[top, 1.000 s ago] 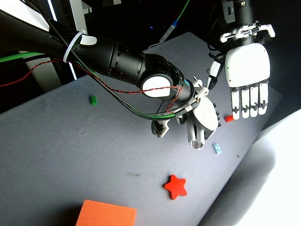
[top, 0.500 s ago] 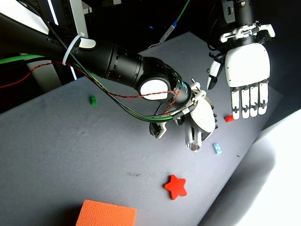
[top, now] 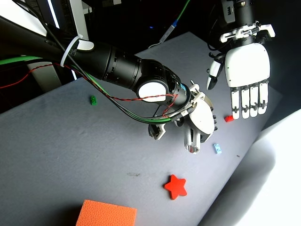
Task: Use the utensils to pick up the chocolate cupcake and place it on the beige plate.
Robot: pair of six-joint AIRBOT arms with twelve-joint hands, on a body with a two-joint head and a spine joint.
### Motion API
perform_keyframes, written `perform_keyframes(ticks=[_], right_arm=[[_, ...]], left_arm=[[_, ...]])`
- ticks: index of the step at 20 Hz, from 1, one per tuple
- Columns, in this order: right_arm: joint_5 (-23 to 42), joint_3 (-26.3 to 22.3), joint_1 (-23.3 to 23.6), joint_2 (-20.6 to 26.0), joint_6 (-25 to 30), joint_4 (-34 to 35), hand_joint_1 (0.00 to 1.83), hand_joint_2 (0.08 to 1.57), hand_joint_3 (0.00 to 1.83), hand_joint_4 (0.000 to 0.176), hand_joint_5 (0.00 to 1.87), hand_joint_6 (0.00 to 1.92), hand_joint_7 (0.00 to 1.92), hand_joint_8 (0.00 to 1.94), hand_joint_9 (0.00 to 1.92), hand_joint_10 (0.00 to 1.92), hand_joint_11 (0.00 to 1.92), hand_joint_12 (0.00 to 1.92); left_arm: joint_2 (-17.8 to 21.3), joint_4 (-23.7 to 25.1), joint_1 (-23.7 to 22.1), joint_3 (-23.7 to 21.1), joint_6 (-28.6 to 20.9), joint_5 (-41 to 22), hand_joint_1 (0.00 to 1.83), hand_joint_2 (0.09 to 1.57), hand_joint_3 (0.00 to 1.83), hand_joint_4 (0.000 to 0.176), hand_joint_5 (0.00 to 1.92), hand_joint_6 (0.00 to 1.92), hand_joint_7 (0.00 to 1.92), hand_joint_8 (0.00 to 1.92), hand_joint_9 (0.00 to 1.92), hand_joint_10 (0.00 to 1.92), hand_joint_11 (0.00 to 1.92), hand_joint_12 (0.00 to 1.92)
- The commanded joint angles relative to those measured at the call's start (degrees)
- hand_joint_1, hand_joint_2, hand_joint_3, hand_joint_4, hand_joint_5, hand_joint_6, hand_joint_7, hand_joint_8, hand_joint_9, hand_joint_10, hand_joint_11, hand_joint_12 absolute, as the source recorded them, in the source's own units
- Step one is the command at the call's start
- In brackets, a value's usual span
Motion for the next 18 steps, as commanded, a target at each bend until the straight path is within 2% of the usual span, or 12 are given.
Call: perform_keyframes(ticks=[1,5,9,11,12,13,16,18], right_arm=[[5.4,0.0,0.1,0.4,-0.2,-0.2,1.33,1.22,0.00,0.000,0.75,1.25,0.69,1.40,0.80,1.51,0.83,1.63],[5.4,0.0,0.1,0.4,-0.3,-0.2,1.32,1.23,0.00,0.000,0.70,1.33,0.69,1.36,0.81,1.50,0.81,1.63],[5.4,0.0,0.1,0.5,-0.3,-0.2,1.31,1.25,0.00,0.000,0.65,1.32,0.66,1.45,0.78,1.58,0.78,1.69],[5.4,0.0,0.1,0.5,-0.5,-0.2,1.32,1.24,0.00,0.000,0.69,1.29,0.68,1.42,0.79,1.54,0.76,1.68],[5.5,0.0,0.1,0.5,-0.9,-0.2,1.18,1.26,0.00,0.000,0.70,1.33,0.70,1.50,0.68,1.46,0.73,1.68],[5.6,0.0,0.1,0.6,-1.1,-0.2,1.15,1.27,0.00,0.000,0.67,1.37,0.71,1.50,0.66,1.44,0.73,1.68],[5.5,0.0,0.1,0.6,-1.1,-0.2,1.13,1.28,0.00,0.004,0.69,1.38,0.66,1.54,0.60,1.47,0.69,1.72],[5.5,0.0,0.1,0.6,-1.1,-0.2,1.13,1.28,0.00,0.000,0.70,1.35,0.65,1.59,0.58,1.53,0.68,1.73]], left_arm=[[0.4,2.5,-0.4,-0.1,0.3,-3.1,0.43,1.05,0.00,0.000,0.19,0.00,0.19,0.00,0.17,0.00,0.00,0.40],[0.4,2.5,-0.4,-0.1,0.3,-3.1,0.42,1.05,0.00,0.000,0.18,0.00,0.17,0.00,0.15,0.00,0.00,0.37],[0.4,2.5,-0.4,-0.1,0.3,-3.2,0.43,1.05,0.00,0.000,0.19,0.00,0.18,0.00,0.16,0.00,0.00,0.42],[0.4,2.5,-0.4,-0.1,0.3,-3.2,0.43,1.05,0.00,0.000,0.19,0.00,0.18,0.00,0.16,0.00,0.00,0.42],[0.4,2.5,-0.4,-0.1,0.3,-3.2,0.43,1.06,0.00,0.000,0.19,0.00,0.17,0.00,0.16,0.00,0.00,0.42],[0.4,2.5,-0.4,-0.1,0.3,-3.2,0.43,1.06,0.00,0.000,0.19,0.00,0.17,0.00,0.16,0.00,0.00,0.42],[0.4,2.5,-0.4,-0.1,0.3,-3.2,0.46,1.05,0.00,0.000,0.20,0.00,0.19,0.00,0.16,0.00,0.00,0.43],[0.5,2.5,-0.4,-0.1,0.3,-3.2,0.46,1.04,0.00,0.000,0.20,0.00,0.19,0.00,0.16,0.00,0.00,0.41]])
